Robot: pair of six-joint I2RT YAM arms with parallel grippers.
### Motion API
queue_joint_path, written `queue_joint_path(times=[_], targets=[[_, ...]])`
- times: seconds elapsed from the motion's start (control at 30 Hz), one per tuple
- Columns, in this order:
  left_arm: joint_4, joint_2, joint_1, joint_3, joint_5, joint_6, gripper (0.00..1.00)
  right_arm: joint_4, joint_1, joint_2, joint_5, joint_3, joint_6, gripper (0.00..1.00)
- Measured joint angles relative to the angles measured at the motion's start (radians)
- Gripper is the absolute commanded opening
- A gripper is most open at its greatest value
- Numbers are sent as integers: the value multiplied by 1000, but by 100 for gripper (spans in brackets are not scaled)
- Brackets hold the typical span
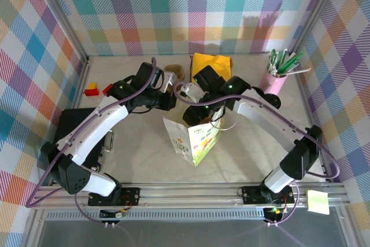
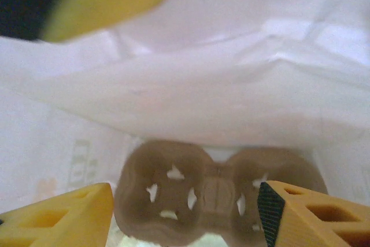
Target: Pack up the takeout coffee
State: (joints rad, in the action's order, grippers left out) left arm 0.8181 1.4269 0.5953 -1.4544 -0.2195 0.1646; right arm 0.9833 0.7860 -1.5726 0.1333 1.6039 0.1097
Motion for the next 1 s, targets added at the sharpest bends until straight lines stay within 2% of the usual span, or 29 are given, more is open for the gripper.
queue_joint_path(times=[0.47,0.53,0.63,0.7,0.87,1.0], targets=[[0,-3,0,0,5,8,0,-76,0,157,17,4,-219,72],[2,-3,0,0,21,16,5,-83,-2,174,-3,-5,-262,73],[16,-4,1,-3,50,35,23,-92,-2,201,-45,-23,-341,75],[24,-8,2,-4,62,47,30,-100,-7,224,-73,-45,-392,75],[74,-11,34,-75,135,53,35,-136,-23,304,-137,-131,-506,76],[103,-29,116,-167,240,52,35,-160,-61,367,-157,-201,-578,75]])
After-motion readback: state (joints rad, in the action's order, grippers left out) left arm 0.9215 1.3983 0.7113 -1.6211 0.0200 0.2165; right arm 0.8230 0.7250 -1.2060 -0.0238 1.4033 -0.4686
